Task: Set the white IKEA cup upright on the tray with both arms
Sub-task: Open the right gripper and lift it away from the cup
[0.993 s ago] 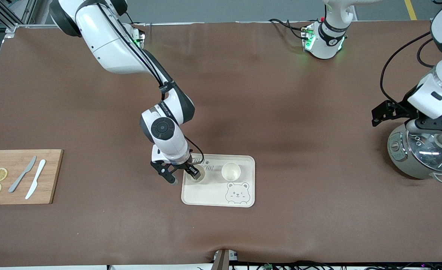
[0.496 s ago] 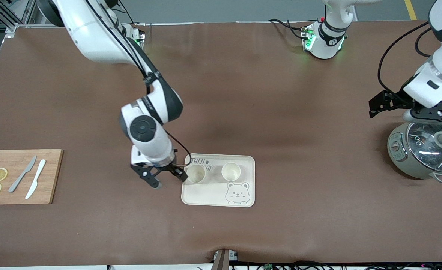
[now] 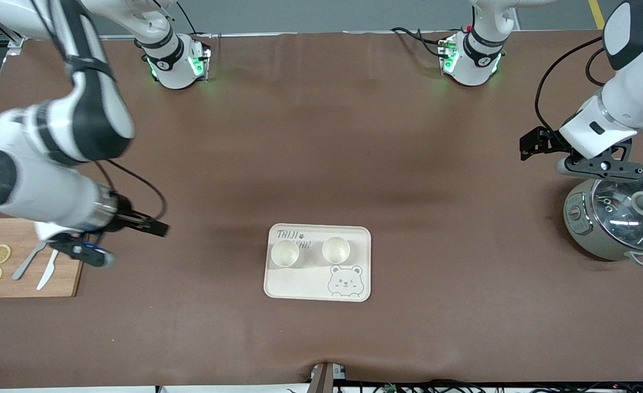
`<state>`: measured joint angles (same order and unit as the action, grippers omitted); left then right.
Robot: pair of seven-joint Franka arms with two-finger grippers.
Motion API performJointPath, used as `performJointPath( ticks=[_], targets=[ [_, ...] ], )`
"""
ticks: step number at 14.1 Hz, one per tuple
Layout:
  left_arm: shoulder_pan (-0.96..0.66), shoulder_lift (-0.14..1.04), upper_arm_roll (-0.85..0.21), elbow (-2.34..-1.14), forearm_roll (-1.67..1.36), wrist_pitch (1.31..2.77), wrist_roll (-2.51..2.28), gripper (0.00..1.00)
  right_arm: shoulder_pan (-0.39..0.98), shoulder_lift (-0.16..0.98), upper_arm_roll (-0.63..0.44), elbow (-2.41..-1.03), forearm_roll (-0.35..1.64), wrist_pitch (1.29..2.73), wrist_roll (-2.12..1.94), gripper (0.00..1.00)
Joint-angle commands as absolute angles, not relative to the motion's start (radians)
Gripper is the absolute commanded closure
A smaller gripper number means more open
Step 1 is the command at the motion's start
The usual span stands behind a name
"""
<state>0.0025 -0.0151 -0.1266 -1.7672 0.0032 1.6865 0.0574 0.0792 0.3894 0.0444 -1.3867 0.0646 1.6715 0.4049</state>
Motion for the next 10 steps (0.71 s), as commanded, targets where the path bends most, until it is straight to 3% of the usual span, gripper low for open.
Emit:
performJointPath(
  ticks=[1, 3, 7, 10],
  targets=[
    [0.009, -0.058, -0.127, -1.798, -0.015, 1.663, 0.084, 0.0, 0.003, 0.234, 0.06, -1.553, 0.03, 1.681, 0.238, 0.0],
    [0.009, -0.06, -0.127, -1.798, -0.015, 1.66, 0.084, 0.0, -0.044, 0.161, 0.061, -1.624, 0.011, 1.701, 0.174, 0.0],
    [0.012, -0.058, -0.126, -1.801, -0.015, 1.66, 0.084, 0.0, -0.116, -0.036, 0.061, -1.915, 0.011, 1.909, 0.046, 0.0],
    [0.017, -0.052, -0.126, -1.798, -0.017, 1.669, 0.084, 0.0, -0.12, -0.051, 0.061, -1.95, 0.011, 1.919, 0.038, 0.0]
  ],
)
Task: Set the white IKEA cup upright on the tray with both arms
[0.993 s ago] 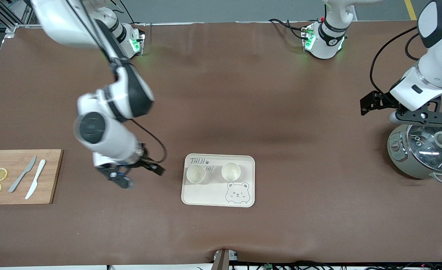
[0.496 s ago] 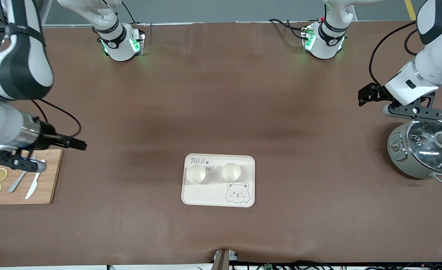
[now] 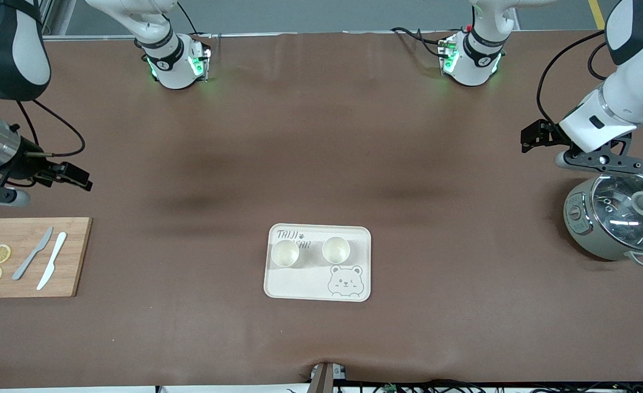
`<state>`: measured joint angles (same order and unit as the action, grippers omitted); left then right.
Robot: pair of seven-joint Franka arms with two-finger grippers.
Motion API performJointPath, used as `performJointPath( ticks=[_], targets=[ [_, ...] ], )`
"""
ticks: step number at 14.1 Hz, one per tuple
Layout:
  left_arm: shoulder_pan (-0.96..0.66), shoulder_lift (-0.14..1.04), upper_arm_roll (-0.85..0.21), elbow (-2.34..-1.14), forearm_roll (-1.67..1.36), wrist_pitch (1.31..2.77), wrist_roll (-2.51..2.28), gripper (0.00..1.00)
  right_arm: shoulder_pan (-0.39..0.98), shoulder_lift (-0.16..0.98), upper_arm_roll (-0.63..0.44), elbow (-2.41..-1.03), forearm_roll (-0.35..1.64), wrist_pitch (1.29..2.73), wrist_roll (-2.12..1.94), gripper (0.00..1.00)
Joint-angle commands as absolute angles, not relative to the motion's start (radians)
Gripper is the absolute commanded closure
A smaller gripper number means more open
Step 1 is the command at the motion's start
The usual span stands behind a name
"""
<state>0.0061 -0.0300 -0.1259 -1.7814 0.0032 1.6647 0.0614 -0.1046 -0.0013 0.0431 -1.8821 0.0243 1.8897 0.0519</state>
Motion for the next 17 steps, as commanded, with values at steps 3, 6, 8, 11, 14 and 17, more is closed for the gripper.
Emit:
performJointPath(
  ticks=[3, 6, 8, 11, 14, 17],
  targets=[
    [0.018, -0.045, -0.126, -1.795, -0.017, 1.71, 0.084, 0.0, -0.114, -0.055, 0.064, -1.948, 0.011, 1.911, 0.041, 0.0],
    [0.02, -0.043, -0.121, -1.795, -0.029, 1.732, 0.084, 0.0, -0.114, -0.055, 0.066, -1.948, 0.011, 1.911, 0.041, 0.0],
    [0.018, -0.041, -0.121, -1.792, -0.046, 1.736, 0.083, 0.0, -0.112, -0.055, 0.067, -1.948, 0.011, 1.911, 0.043, 0.0],
    [0.018, -0.037, -0.121, -1.792, -0.048, 1.75, 0.08, 0.0, -0.112, -0.055, 0.069, -1.948, 0.011, 1.91, 0.044, 0.0],
    [0.017, -0.034, -0.121, -1.789, -0.048, 1.766, 0.069, 0.0, -0.103, -0.055, 0.068, -1.948, 0.011, 1.91, 0.048, 0.0],
    [0.015, -0.026, -0.123, -1.772, -0.045, 1.781, 0.061, 0.0, -0.101, -0.055, 0.068, -1.948, 0.011, 1.91, 0.048, 0.0]
  ],
)
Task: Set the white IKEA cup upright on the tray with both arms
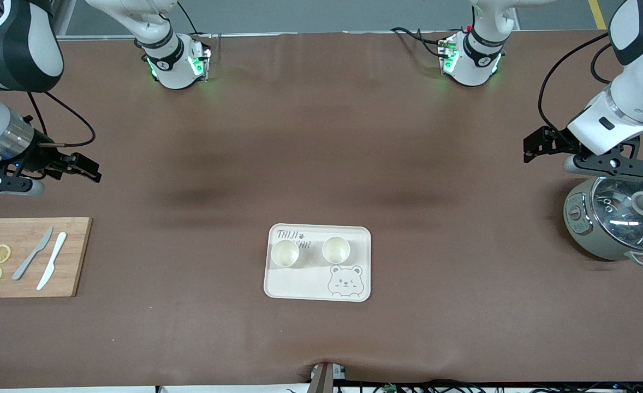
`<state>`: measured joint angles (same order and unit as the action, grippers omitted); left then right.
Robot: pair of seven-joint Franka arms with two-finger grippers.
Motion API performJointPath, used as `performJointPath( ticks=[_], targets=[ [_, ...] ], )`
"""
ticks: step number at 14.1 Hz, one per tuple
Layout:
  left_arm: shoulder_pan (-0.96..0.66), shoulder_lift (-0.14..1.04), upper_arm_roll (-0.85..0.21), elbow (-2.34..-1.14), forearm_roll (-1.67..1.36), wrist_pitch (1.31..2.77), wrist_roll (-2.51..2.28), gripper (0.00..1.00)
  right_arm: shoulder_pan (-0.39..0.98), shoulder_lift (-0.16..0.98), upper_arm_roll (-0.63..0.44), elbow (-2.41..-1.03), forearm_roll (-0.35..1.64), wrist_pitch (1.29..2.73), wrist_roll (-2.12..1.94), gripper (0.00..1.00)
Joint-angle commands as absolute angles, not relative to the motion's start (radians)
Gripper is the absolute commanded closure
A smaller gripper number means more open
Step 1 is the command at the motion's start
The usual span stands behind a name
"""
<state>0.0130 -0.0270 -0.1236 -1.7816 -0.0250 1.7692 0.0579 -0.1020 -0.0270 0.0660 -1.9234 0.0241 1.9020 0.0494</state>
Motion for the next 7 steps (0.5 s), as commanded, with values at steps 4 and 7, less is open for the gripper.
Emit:
performJointPath(
  ticks=[4, 7],
  targets=[
    [0.008, -0.022, -0.127, -1.767, -0.035, 1.772, 0.071, 0.0, -0.101, -0.054, 0.069, -1.948, 0.011, 1.91, 0.048, 0.0],
    [0.012, -0.021, -0.127, -1.769, -0.035, 1.77, 0.08, 0.0, -0.101, -0.054, 0.068, -1.948, 0.011, 1.911, 0.048, 0.0]
  ],
)
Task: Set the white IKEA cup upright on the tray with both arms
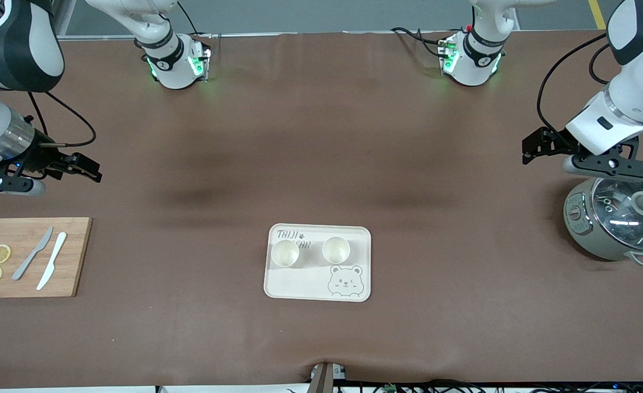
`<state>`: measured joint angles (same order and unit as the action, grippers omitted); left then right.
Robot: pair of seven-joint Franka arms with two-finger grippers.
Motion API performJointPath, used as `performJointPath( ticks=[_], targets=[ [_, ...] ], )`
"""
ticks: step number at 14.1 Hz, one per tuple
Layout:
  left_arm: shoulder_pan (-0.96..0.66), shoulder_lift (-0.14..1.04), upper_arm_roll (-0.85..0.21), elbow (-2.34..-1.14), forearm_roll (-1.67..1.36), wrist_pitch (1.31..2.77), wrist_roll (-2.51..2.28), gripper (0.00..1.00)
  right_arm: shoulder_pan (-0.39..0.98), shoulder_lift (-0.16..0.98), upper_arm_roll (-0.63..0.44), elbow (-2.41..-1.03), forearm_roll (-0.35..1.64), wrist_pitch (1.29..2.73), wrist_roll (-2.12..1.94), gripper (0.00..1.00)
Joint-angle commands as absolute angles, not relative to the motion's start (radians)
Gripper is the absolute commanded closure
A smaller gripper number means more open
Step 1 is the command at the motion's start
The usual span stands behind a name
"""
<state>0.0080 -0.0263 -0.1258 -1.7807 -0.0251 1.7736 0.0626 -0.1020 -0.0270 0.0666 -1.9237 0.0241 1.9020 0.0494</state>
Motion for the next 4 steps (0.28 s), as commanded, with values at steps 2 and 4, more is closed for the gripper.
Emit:
performJointPath(
  ticks=[2, 4],
  targets=[
    [0.012, -0.021, -0.127, -1.769, -0.037, 1.77, 0.078, 0.0, -0.101, -0.054, 0.068, -1.948, 0.011, 1.911, 0.048, 0.0],
    [0.014, -0.021, -0.127, -1.769, -0.037, 1.77, 0.081, 0.0, -0.101, -0.052, 0.068, -1.948, 0.011, 1.913, 0.048, 0.0]
  ],
)
